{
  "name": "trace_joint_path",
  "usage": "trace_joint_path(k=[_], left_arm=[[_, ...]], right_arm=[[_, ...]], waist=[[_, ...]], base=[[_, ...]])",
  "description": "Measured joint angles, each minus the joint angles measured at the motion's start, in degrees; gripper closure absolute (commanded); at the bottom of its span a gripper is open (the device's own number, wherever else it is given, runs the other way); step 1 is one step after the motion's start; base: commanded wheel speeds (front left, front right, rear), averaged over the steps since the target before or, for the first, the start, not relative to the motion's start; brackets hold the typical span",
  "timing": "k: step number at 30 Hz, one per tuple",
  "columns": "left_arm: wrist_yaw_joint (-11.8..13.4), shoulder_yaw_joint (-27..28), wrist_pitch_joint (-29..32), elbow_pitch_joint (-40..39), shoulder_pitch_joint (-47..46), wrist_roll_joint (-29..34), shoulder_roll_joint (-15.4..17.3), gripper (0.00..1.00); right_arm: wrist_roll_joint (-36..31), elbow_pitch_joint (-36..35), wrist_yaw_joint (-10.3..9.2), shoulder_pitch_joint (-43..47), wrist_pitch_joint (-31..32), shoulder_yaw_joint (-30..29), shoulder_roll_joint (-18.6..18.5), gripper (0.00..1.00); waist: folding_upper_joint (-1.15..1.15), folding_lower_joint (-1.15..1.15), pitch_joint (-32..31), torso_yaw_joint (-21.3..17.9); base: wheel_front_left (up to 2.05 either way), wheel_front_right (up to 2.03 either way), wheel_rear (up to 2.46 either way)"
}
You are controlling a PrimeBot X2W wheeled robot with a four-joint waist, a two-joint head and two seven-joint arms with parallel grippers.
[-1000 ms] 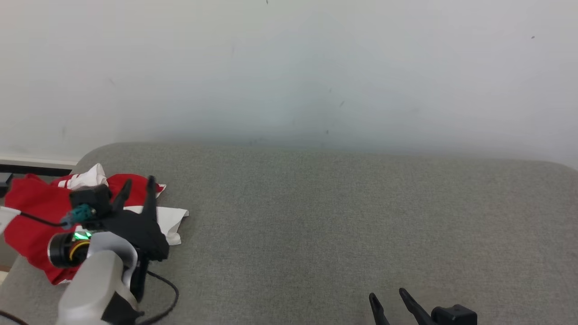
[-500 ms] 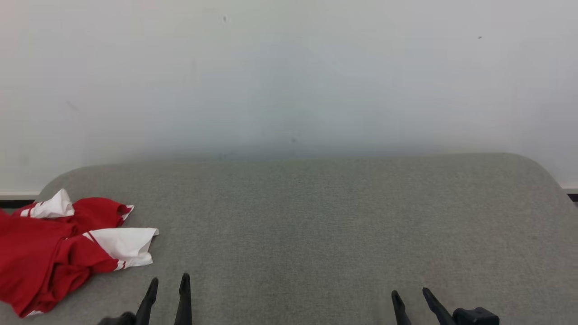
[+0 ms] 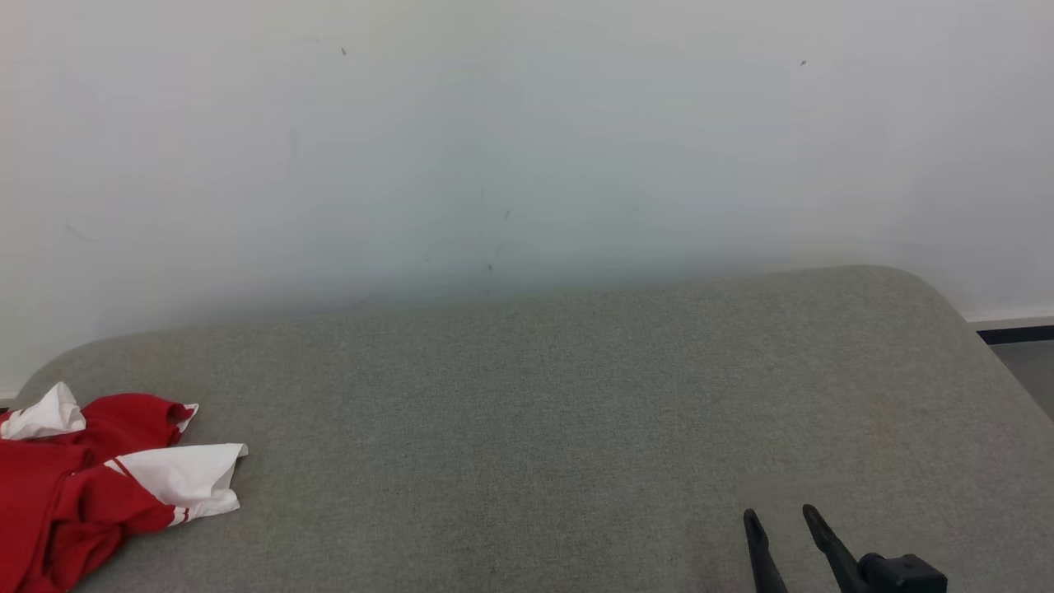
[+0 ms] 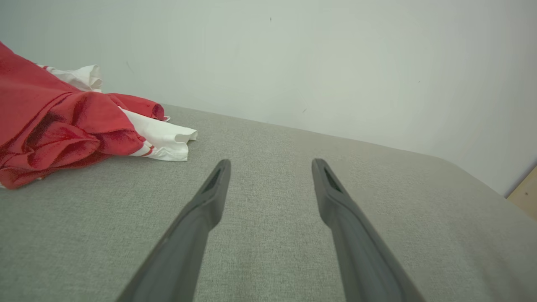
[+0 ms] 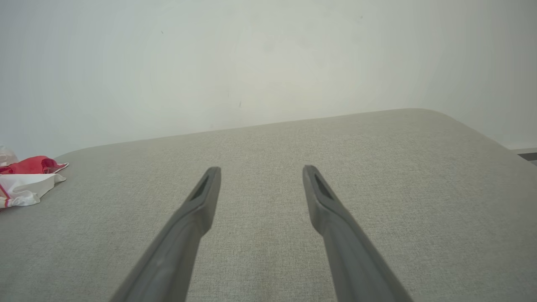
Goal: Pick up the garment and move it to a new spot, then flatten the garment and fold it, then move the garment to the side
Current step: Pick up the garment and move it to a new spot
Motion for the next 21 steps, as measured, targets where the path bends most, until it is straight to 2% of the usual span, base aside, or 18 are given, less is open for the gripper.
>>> trace_joint_path(k=[12, 21], left_arm=[[0.5, -0.5, 0.0, 0.9, 1.6, 0.8, -0.2, 0.00], [1.2, -0.6, 0.2, 1.5, 0.9, 0.7, -0.1, 0.00]], right_arm=[[-3.1, -4.1, 0.00, 0.9, -1.9, -1.3, -0.6, 0.00], [-3.3, -4.2, 0.00, 1.7, -1.9, -1.5, -0.2, 0.00]], waist=[[0.00, 0.00, -0.2, 0.6], [0.00, 0.00, 0.0, 1.0]], base=[[0.00, 0.00, 0.00], [0.00, 0.00, 0.00]])
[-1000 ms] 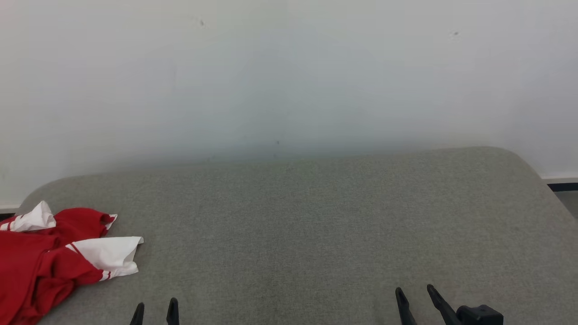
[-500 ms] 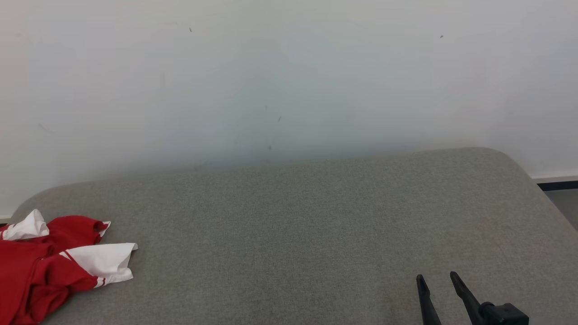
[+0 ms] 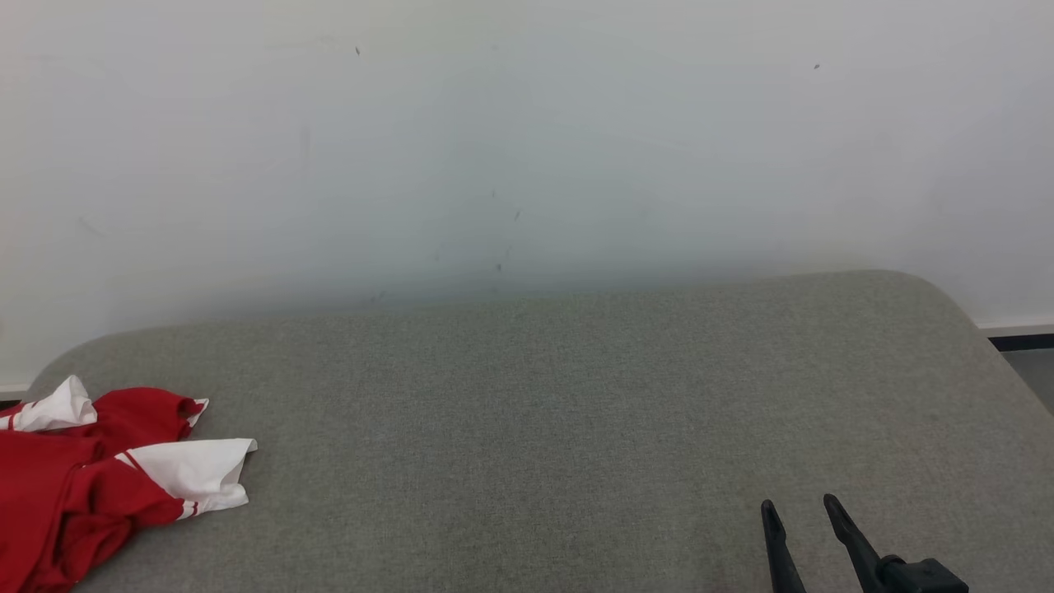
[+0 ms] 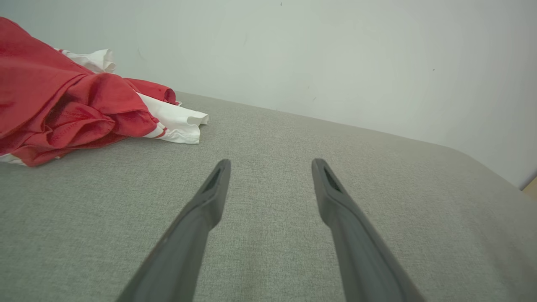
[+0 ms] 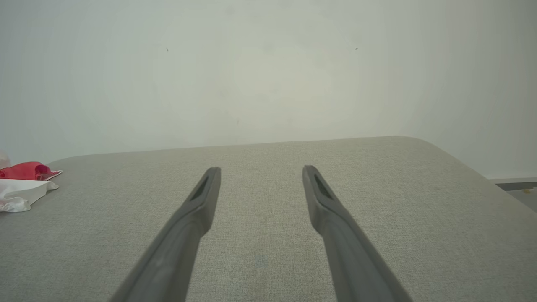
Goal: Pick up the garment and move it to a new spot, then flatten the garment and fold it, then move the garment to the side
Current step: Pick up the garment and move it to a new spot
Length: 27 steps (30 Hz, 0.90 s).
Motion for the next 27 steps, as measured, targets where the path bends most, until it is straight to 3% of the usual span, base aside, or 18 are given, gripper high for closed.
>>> trace_joint_path(k=[14, 27], left_arm=[[-0.2, -1.4, 3.4, 2.7, -5.4, 0.3, 1.5, 0.00], [0.2, -2.5, 4.7, 3.8, -10.3, 1.1, 2.2, 0.00]], right_arm=[[0.0, -0.1, 0.00, 0.2, 0.5, -1.4, 0.6, 0.00], [0.5, -0.3, 0.00, -0.1, 0.2, -0.7, 0.8, 0.00]], waist=[[0.00, 0.00, 1.3, 1.8], [0.00, 0.00, 2.9, 11.6]], base=[[0.00, 0.00, 0.00], [0.00, 0.00, 0.00]])
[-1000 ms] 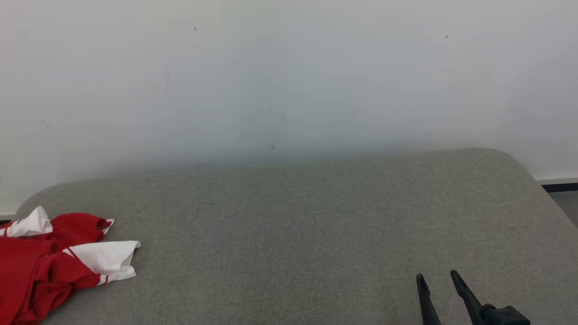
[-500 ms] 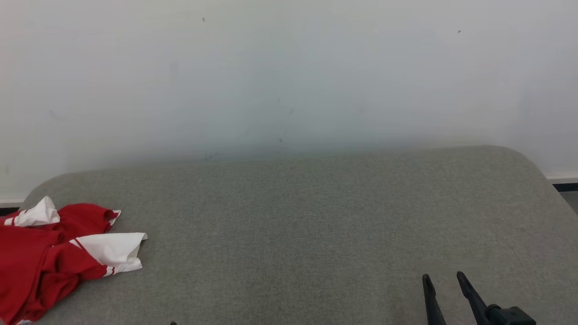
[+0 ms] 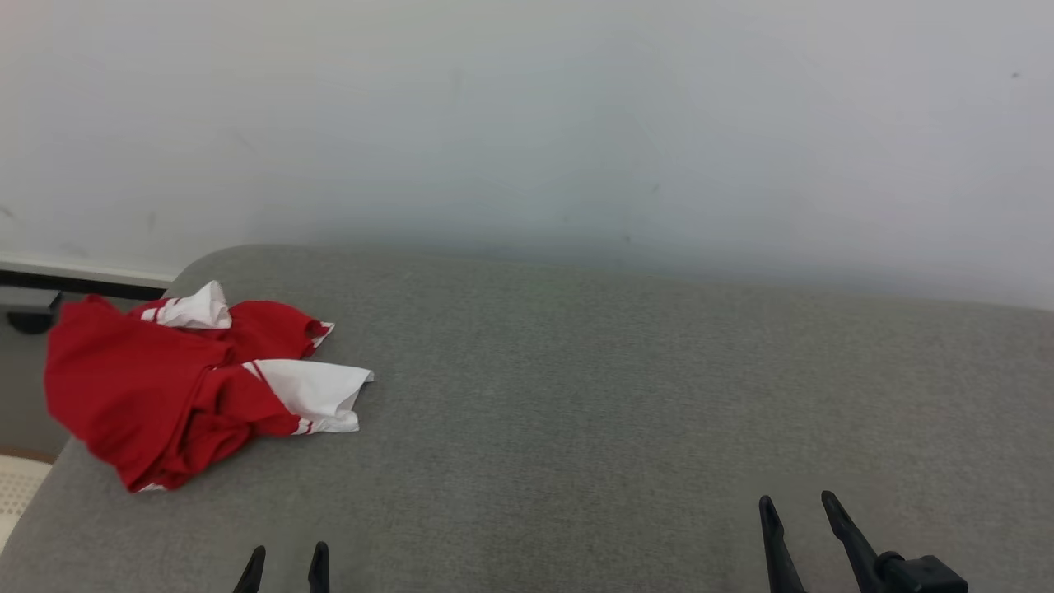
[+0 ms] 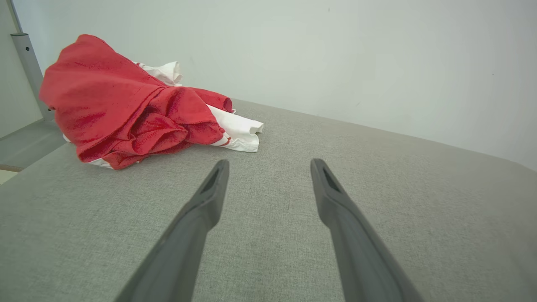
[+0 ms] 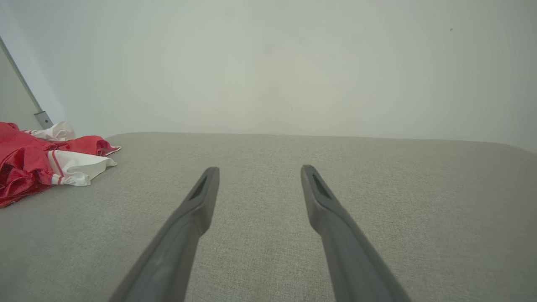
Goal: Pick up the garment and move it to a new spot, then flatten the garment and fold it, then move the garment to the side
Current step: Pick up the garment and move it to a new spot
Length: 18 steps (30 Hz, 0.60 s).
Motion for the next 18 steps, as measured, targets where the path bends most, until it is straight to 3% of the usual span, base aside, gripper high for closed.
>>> trace_joint_path(k=[13, 18], left_arm=[[1.0, 1.2, 1.7, -2.5, -0.6, -1.0, 1.2, 0.00], [0.1, 1.4, 8.0, 2.4, -7.1, -3.6, 1.4, 0.00]], right_arm=[[0.7, 1.7, 0.00, -3.3, -1.3, 3.0, 0.7, 0.00], [0.6, 1.4, 0.00, -4.7, -0.4, 4.5, 0.4, 0.00]], waist=[[0.00, 0.00, 1.1, 13.3], [0.00, 0.00, 2.9, 16.0]], base=[[0.00, 0.00, 0.00], [0.00, 0.00, 0.00]])
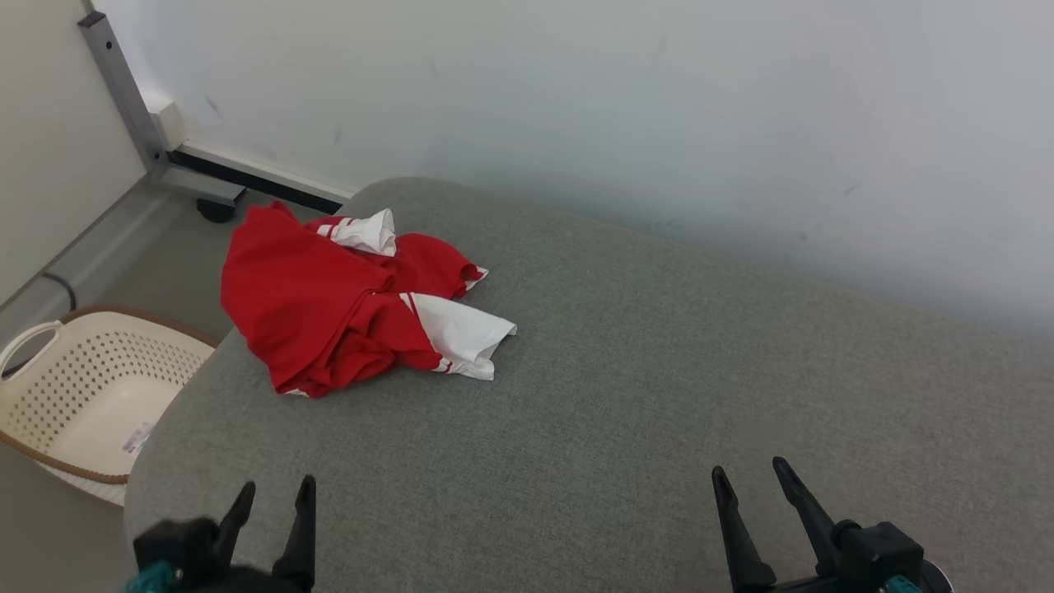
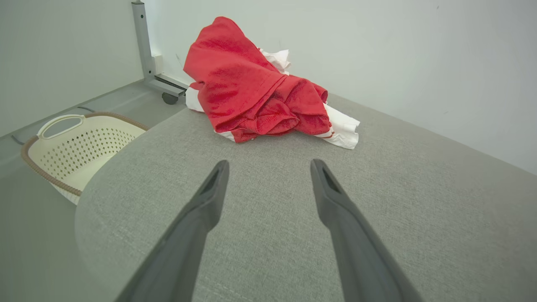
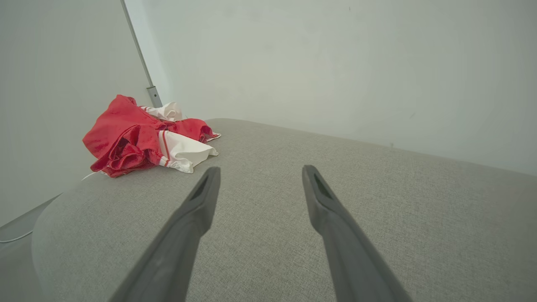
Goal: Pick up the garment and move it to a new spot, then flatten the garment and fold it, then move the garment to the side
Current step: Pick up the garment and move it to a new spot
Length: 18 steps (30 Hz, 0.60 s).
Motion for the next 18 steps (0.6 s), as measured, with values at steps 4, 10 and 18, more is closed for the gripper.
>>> trace_joint_path(k=[4, 10, 18], left_arm=[[-1.2, -1.2, 5.2, 9.0, -12.3, 0.1, 1.6, 0.00], [-0.7, -1.6, 9.3, 23.8, -27.4, 2.7, 4.5, 0.00], [0.1, 1.1, 12.1, 38.3, -40.9, 0.6, 6.9, 0.00]], right_arm=[[0.1, -0.5, 0.00, 0.0, 1.3, 1.4, -1.4, 0.00], [-0.4, -5.1, 0.01, -2.1, 5.4, 5.6, -4.2, 0.00], [0.0, -14.3, 0.01, -3.5, 12.4, 7.9, -10.3, 0.00]], waist=[[0.00, 0.01, 1.8, 1.2], [0.01, 0.01, 4.8, 1.4], [0.01, 0.01, 12.0, -2.3]], base=[[0.00, 0.00, 0.00], [0.00, 0.00, 0.00], [0.00, 0.00, 0.00]])
